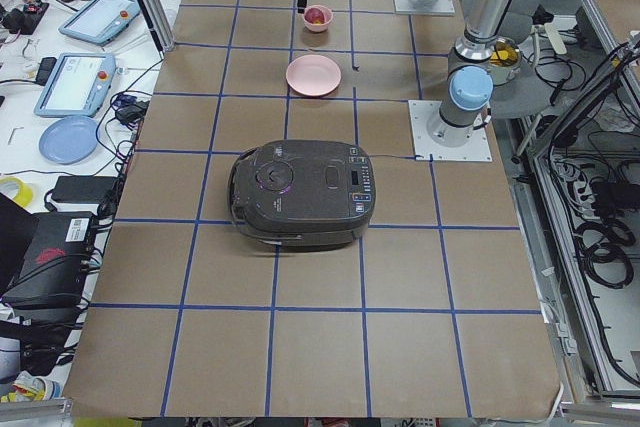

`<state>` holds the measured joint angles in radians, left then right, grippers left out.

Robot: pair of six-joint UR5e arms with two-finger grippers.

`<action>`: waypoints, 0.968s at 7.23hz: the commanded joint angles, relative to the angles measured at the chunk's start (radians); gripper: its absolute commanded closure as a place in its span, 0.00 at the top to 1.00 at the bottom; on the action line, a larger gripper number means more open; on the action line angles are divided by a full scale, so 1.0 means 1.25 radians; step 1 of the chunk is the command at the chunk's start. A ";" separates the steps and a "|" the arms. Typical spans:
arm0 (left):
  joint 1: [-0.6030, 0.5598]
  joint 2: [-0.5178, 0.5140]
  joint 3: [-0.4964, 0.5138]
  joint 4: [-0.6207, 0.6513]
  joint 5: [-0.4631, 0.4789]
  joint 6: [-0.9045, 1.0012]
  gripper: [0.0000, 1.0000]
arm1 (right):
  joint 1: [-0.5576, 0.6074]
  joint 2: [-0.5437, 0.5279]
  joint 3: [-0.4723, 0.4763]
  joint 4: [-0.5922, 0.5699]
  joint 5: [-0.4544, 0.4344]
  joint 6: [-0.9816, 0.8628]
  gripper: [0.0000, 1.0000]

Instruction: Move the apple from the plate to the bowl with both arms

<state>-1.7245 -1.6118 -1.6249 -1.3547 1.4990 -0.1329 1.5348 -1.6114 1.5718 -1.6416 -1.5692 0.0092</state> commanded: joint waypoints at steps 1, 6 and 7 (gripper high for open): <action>0.109 0.027 0.076 -0.100 0.033 0.093 1.00 | 0.001 -0.001 0.000 0.000 0.000 0.000 1.00; 0.143 0.036 0.086 -0.127 0.035 0.099 1.00 | 0.001 -0.001 0.000 0.000 0.001 0.000 1.00; 0.151 0.038 0.087 -0.126 0.035 0.118 1.00 | 0.002 0.001 0.000 -0.001 0.001 0.000 1.00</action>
<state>-1.5435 -1.5670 -1.5155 -1.5125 1.5428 -0.0028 1.5359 -1.6120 1.5723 -1.6417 -1.5683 0.0092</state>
